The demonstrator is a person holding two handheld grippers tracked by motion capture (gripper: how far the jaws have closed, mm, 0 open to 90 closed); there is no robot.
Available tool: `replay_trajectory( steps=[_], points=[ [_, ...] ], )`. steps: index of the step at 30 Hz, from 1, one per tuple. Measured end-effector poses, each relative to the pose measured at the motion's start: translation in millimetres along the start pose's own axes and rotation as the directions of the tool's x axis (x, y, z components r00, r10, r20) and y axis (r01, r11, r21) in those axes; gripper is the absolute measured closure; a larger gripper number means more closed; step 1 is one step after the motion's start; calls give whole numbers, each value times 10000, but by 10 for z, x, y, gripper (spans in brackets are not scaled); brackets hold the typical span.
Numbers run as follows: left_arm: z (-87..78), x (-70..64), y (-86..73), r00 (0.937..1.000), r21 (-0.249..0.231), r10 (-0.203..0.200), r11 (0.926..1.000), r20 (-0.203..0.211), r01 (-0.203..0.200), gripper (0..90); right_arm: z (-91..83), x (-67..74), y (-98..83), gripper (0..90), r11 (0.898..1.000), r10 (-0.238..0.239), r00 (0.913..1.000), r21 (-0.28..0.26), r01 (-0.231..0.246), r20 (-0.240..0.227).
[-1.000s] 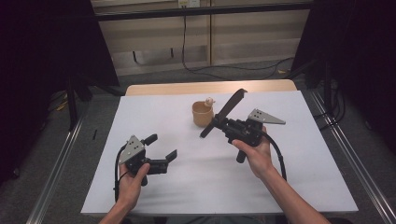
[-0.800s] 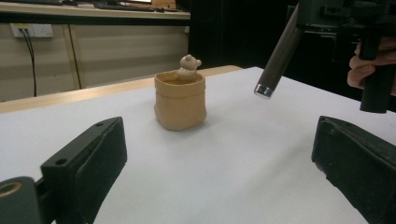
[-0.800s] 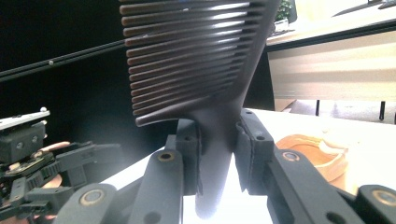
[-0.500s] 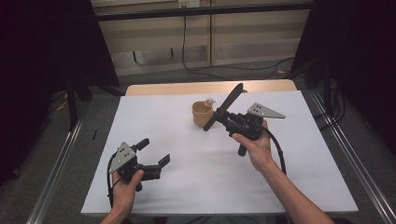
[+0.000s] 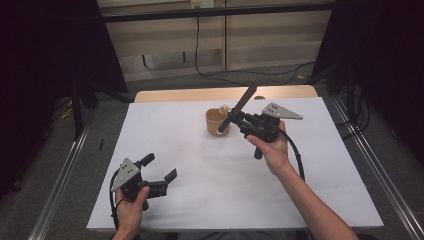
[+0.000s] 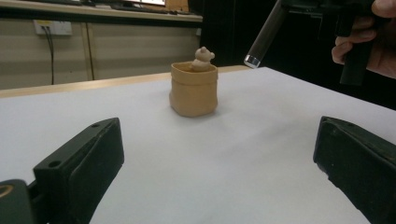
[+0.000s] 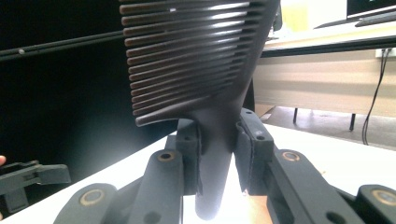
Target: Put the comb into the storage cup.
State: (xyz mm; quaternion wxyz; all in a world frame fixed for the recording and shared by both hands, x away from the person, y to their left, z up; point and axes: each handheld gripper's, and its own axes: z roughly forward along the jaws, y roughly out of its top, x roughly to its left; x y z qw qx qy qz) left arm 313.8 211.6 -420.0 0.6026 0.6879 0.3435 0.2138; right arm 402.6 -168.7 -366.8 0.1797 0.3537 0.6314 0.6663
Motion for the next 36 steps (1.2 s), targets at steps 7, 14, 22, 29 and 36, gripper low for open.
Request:
replay_trajectory(
  steps=[7,14,22,29,36],
  points=[
    [2,70,-34,10000,105,-10,9999,-10,10,19,67,-26,80,726,9997,-264,9996,-4,264,61],
    [-4,83,-42,10000,176,40,9998,-61,-39,20,125,-67,162,725,9989,-471,9987,-6,471,204],
    [-32,46,-52,9997,217,190,9996,-156,-187,28,196,-147,258,726,9980,-637,9968,29,636,479],
    [-34,36,-53,9994,267,301,9992,-183,-296,29,258,-220,307,725,9981,-611,9963,-46,615,611],
    [-43,35,-48,9994,267,295,9992,-163,-291,28,340,-300,289,726,9984,-564,9953,27,563,786]
  ],
)
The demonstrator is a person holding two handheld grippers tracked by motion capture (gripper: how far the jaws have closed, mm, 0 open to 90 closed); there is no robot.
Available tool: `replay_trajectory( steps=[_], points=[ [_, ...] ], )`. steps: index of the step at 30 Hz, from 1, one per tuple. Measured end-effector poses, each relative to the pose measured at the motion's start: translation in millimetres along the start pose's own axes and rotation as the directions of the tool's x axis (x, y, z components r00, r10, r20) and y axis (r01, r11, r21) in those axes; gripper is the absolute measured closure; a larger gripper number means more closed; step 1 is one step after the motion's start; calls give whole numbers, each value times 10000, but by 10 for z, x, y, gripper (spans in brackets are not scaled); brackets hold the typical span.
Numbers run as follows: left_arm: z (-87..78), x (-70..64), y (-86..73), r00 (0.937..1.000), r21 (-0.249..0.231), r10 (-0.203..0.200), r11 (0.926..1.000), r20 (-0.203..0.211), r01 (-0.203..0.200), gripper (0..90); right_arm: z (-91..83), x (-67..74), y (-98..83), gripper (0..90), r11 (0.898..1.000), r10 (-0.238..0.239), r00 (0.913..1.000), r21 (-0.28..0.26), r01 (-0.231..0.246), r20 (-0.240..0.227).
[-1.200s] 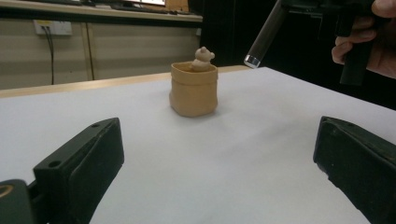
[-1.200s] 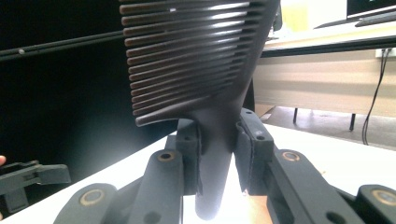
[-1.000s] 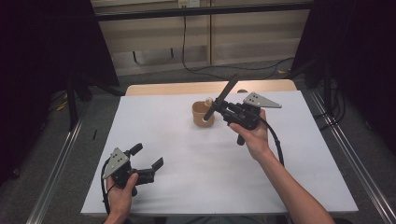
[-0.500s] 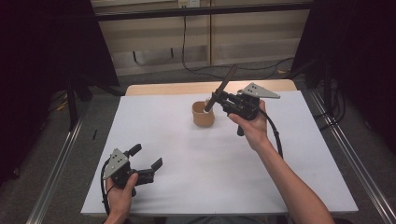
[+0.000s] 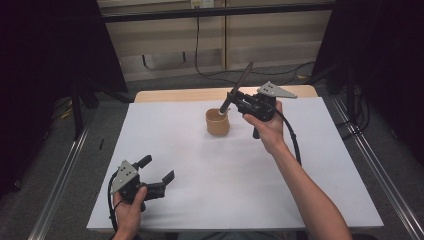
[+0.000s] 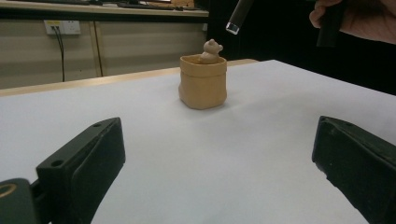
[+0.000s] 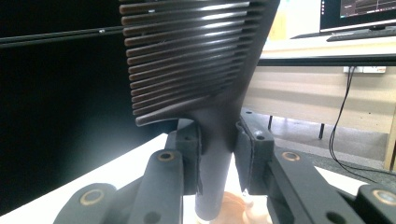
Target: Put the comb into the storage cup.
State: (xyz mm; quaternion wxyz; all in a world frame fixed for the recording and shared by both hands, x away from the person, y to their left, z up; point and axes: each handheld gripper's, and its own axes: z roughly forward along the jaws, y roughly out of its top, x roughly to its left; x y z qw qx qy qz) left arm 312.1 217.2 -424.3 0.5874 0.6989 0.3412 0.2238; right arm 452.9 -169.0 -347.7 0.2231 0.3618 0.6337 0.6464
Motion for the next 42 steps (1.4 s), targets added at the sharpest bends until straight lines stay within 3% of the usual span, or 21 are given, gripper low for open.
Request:
replay_trajectory(
  steps=[2,4,6,11,22,42],
  points=[
    [-3,3,-2,10000,-66,-51,10000,6,51,28,30,-12,-4,725,10000,1,10000,17,-1,57],
    [-6,11,-13,9990,-192,-450,9988,34,451,27,53,-15,-8,726,10000,69,10000,34,-69,34],
    [3,19,-22,9991,16,-406,9992,-98,406,24,75,-22,-19,725,10000,72,10000,40,-72,25],
    [-2,37,-28,9993,-5,-302,9995,-204,302,24,134,-47,-44,725,9998,133,9999,126,-133,43],
    [-38,23,-7,9992,-267,-371,9990,-118,367,24,263,-79,-173,725,9993,106,9998,368,-112,170],
    [-15,10,-17,9995,-12,-325,9995,-17,324,25,378,-136,-321,725,9973,9,9993,737,-37,377]
  ],
)
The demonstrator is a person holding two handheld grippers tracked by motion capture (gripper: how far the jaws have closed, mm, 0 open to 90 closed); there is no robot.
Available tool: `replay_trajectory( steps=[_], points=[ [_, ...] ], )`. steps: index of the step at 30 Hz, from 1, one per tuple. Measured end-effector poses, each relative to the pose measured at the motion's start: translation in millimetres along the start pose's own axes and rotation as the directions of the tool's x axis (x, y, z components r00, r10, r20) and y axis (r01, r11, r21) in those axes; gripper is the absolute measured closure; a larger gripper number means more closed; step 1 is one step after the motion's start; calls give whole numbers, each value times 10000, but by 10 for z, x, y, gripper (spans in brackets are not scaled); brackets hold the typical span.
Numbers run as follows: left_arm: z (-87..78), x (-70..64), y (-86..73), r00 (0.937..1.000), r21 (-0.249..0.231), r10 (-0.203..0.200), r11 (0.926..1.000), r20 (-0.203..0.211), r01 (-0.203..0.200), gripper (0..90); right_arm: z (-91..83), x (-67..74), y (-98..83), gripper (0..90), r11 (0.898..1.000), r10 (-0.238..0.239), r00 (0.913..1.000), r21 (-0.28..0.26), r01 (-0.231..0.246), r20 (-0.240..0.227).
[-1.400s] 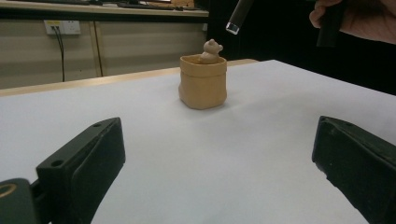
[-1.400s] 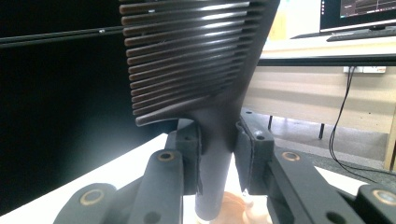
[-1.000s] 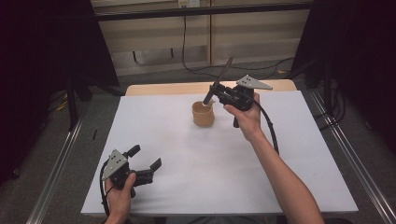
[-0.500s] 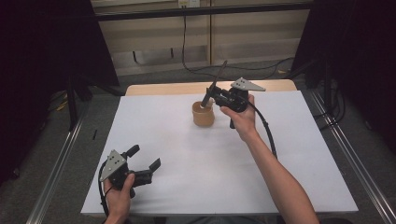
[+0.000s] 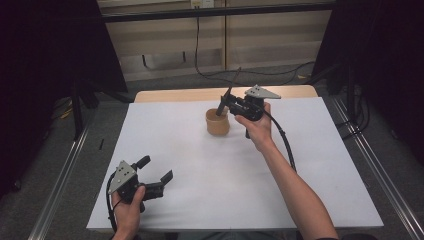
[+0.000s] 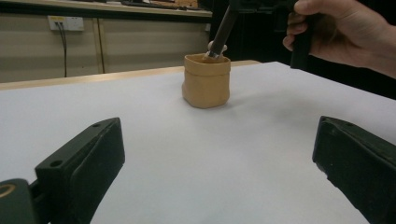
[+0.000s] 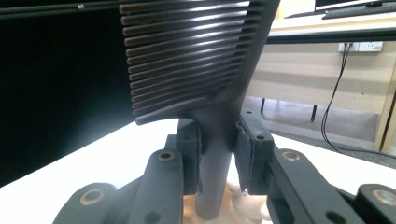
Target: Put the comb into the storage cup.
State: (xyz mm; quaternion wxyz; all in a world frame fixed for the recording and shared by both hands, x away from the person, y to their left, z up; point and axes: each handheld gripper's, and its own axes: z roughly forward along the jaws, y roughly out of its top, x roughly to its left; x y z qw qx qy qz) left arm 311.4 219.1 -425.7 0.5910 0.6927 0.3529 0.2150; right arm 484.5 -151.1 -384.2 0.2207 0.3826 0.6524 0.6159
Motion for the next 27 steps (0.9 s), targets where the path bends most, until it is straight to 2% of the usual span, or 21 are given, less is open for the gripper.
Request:
replay_trajectory(
  steps=[20,27],
  points=[
    [6,-2,1,9999,60,127,9999,40,-127,25,25,51,-95,725,9993,-197,9997,300,200,-124],
    [4,5,2,9999,26,114,9999,20,-114,25,45,49,-136,725,9992,-130,9999,366,134,-106]
  ],
)
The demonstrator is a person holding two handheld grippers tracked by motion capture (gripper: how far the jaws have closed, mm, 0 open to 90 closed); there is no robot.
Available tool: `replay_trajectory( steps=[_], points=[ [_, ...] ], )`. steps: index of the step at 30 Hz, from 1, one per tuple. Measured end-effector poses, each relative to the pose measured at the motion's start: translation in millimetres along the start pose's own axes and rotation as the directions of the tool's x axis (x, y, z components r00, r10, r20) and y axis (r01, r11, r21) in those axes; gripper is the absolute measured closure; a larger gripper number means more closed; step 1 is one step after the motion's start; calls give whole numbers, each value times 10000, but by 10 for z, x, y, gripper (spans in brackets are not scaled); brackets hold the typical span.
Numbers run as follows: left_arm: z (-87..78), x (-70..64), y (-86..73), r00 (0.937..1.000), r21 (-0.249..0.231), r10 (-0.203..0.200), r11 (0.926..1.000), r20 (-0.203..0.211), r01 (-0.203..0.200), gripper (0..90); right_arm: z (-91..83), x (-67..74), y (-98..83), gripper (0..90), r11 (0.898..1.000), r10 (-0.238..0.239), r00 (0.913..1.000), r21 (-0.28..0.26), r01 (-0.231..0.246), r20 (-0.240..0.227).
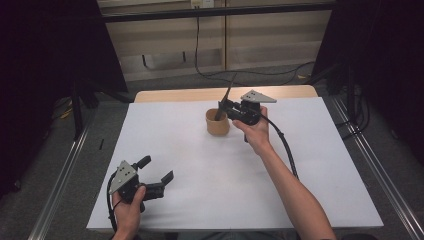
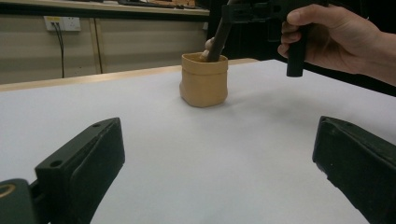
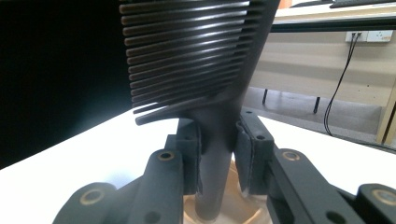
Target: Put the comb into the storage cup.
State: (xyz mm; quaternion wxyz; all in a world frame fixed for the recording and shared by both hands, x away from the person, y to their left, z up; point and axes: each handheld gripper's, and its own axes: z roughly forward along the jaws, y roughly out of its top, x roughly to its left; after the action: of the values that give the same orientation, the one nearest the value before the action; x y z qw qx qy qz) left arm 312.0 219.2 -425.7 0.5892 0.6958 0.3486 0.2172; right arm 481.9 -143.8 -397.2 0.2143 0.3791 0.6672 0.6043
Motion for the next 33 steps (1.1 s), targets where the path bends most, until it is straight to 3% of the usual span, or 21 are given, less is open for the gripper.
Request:
replay_trajectory(
  steps=[12,16,33],
  points=[
    [5,3,3,9999,62,107,9999,23,-107,25,-4,-25,-73,725,9999,111,9999,13,-111,59],
    [-6,-12,13,10000,-140,72,9999,67,-71,25,2,-52,-113,725,9996,273,9995,3,-273,163],
    [11,-7,3,10000,-19,47,10000,83,-46,25,7,-21,-171,725,9996,266,9996,-29,-266,112]
  ],
)
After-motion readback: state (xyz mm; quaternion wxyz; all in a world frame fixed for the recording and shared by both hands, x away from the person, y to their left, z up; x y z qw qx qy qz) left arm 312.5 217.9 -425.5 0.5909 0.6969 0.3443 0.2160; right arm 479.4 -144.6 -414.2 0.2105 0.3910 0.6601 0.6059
